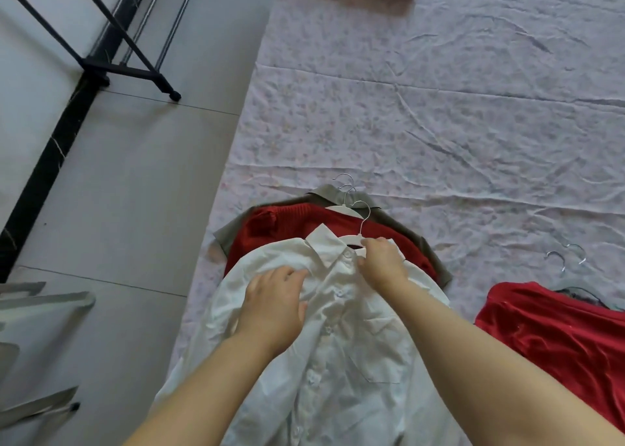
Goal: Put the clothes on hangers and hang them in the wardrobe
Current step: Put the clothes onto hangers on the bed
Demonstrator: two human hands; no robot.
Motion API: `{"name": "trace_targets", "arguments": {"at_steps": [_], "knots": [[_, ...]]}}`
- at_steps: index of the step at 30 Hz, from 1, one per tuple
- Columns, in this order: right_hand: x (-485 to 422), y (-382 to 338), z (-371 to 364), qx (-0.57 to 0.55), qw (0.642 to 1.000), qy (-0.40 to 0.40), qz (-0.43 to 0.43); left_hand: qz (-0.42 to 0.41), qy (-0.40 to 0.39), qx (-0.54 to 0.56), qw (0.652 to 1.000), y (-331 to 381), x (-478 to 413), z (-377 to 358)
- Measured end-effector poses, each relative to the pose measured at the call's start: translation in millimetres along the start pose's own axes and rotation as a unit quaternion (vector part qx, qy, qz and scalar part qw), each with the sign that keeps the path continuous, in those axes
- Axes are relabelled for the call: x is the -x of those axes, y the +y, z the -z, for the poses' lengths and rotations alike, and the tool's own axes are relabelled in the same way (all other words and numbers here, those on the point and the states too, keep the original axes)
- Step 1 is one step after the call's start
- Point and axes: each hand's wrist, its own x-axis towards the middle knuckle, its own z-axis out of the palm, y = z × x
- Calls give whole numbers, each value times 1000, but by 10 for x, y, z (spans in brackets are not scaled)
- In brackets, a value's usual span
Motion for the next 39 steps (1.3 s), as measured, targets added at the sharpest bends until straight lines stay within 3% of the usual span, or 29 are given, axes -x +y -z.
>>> {"name": "trace_targets", "arguments": {"at_steps": [7, 17, 21, 27, 33, 39], "knots": [[-577, 72, -314, 125, 992, -8, -24, 7, -10, 10, 1000, -165, -147, -285], [-193, 136, -236, 38, 993, 108, -17, 5, -4, 1, 1000, -133, 83, -212], [426, 68, 84, -28, 986, 162, 20, -19, 28, 12, 999, 30, 258, 31], [1661, -115, 470, -110, 956, 263, 75, -76, 113, 148, 980, 416, 700, 494], [2993, -340, 764, -109, 910, 389, 99, -200, 162, 113, 960, 675, 1396, 841], [4238, -369, 823, -118, 865, 486, 38, -326, 201, 94, 919, 961, 2237, 980]]}}
